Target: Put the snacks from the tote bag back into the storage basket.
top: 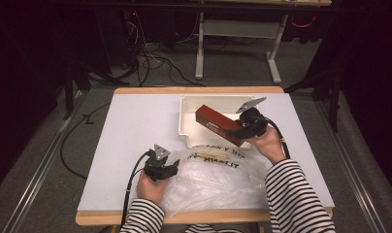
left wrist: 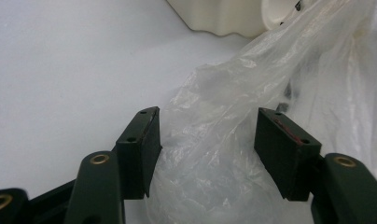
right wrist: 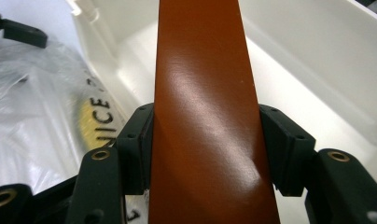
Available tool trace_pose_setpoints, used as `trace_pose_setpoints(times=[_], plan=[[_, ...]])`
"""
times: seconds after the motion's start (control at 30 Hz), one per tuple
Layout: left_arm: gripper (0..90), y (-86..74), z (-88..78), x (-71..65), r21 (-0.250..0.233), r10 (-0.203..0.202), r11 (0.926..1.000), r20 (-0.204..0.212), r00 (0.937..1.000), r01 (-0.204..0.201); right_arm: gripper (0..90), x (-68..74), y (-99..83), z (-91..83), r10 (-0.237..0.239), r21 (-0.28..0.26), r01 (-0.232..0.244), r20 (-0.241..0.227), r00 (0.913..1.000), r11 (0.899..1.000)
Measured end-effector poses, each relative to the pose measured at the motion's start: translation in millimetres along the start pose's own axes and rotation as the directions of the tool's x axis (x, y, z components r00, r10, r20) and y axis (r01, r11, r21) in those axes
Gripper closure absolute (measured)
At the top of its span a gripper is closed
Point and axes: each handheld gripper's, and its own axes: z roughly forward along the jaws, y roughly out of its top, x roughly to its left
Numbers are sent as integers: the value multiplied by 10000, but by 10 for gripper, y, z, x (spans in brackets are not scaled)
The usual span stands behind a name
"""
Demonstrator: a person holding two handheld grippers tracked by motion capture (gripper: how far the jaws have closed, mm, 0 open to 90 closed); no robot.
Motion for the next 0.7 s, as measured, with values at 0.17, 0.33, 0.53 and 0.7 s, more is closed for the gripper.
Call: trace_pose_setpoints(times=[0.17,0.33,0.53,0.7], plan=[[409,-1,0,-1,-1,-3,10000,5,10000,3,431,-39,54,151,94,142,-93,-25,10000,9999],[407,-1,-1,-4,2,41,10000,-10,10000,-41,430,-72,78,317,165,475,-164,-8,9999,9987],[407,-1,0,-4,-7,21,10000,-1,10000,-21,430,-93,61,420,395,479,-394,-17,9992,9981],[407,-1,0,-5,7,47,10000,-17,10000,-47,429,-93,70,473,384,569,-382,-25,9993,9977]])
